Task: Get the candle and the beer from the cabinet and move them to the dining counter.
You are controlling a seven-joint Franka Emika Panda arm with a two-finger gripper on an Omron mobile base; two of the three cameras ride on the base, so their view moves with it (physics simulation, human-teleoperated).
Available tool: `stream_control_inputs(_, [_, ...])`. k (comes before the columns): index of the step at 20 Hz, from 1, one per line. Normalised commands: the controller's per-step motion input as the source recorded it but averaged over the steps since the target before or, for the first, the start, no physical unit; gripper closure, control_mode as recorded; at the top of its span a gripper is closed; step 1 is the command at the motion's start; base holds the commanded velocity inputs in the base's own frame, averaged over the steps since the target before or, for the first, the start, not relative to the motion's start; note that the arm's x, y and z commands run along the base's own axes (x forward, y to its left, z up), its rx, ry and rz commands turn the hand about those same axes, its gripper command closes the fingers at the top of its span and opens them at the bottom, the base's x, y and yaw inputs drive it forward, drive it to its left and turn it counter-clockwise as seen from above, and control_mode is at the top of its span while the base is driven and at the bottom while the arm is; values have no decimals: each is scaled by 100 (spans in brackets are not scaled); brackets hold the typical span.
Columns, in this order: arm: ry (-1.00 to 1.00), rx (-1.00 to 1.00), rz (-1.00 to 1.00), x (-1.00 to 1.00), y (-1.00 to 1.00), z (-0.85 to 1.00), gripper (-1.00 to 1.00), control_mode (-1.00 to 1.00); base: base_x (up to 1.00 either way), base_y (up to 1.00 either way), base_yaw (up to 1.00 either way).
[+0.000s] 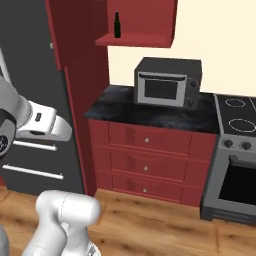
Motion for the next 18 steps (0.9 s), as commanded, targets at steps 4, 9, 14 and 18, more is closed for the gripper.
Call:
stream_control_inputs(4, [0, 0, 0, 0, 0, 0, -100, 100, 45, -21, 5])
stream_control_inputs(9, [0, 0, 0, 0, 0, 0, -100, 100, 71, -14, 3])
stream_control_inputs(14, [0, 0, 0, 0, 0, 0, -100, 100, 88, -18, 6])
stream_control_inputs(18, [0, 0, 0, 0, 0, 0, -100, 100, 81, -21, 6])
